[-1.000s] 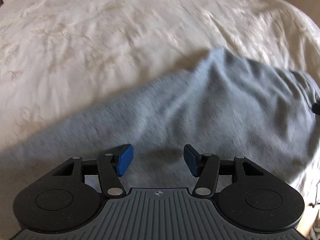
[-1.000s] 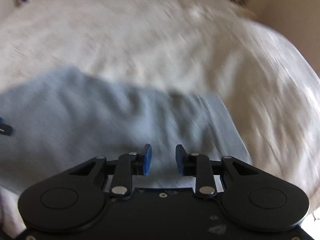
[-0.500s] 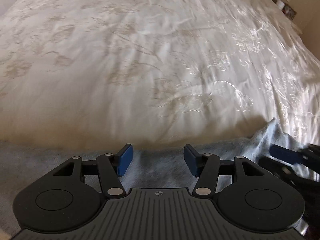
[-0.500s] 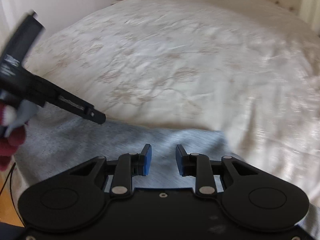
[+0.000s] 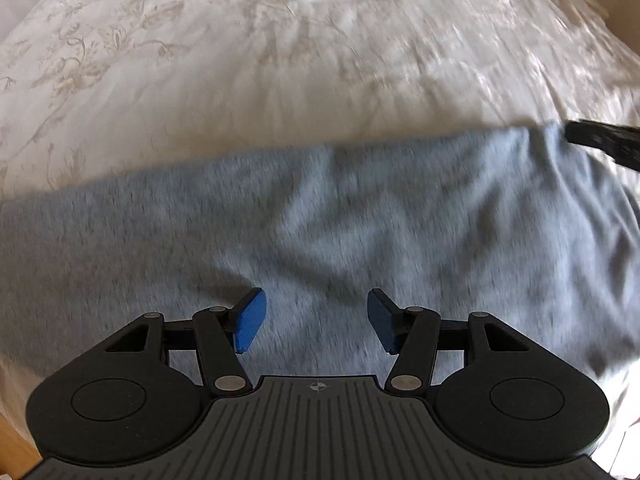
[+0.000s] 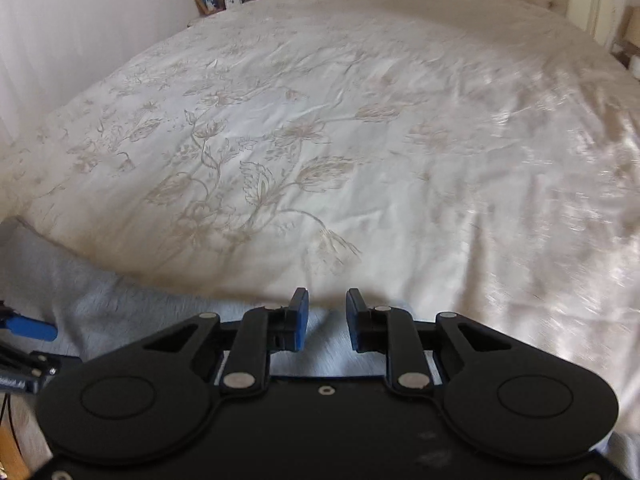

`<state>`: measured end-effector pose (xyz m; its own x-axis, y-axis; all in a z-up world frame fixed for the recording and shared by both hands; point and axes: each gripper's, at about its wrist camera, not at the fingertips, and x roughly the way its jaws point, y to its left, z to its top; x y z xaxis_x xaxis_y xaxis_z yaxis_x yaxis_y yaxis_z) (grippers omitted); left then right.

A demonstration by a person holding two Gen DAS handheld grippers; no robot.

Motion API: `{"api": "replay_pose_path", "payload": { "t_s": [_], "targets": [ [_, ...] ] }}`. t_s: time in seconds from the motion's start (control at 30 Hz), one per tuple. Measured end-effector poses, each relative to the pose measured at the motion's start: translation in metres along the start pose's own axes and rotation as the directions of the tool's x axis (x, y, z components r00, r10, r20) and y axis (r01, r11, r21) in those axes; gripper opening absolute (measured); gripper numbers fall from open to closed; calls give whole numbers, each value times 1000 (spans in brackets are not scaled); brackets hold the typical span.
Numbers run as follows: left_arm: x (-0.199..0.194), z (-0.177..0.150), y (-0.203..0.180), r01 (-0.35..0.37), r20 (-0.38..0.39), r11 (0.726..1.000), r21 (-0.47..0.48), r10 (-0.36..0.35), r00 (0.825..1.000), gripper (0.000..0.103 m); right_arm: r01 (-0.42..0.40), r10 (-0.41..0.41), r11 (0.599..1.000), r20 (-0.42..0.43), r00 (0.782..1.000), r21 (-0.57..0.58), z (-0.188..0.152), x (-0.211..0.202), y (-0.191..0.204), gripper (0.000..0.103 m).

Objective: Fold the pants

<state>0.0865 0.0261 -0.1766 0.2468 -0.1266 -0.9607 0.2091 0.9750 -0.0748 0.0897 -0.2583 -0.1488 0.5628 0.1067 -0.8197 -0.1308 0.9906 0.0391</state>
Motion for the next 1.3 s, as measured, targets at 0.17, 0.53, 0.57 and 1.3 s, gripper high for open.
{"api": "replay_pose_path", "payload": {
  "t_s": [0.17,0.53,0.57,1.3],
  "targets": [
    [2,-6,-8,12,-19,1000,9,-12,1000,55,75,-74,997,-46,996,17,-51,-40,-15,23],
    [-1,-2,-29,29,-20,997,74,-27,999,55,156,-147,973,-66,987,170,-67,-31,-73,23],
    [0,-1,-30,29,-20,997,78,-27,999,55,156,-145,969,-68,987,190,-60,-20,-80,23],
    [3,-3,-16,31,-45,998,59,-29,999,55,149,-137,988,-220,966,40,-151,-82,-27,34]
  ]
}}
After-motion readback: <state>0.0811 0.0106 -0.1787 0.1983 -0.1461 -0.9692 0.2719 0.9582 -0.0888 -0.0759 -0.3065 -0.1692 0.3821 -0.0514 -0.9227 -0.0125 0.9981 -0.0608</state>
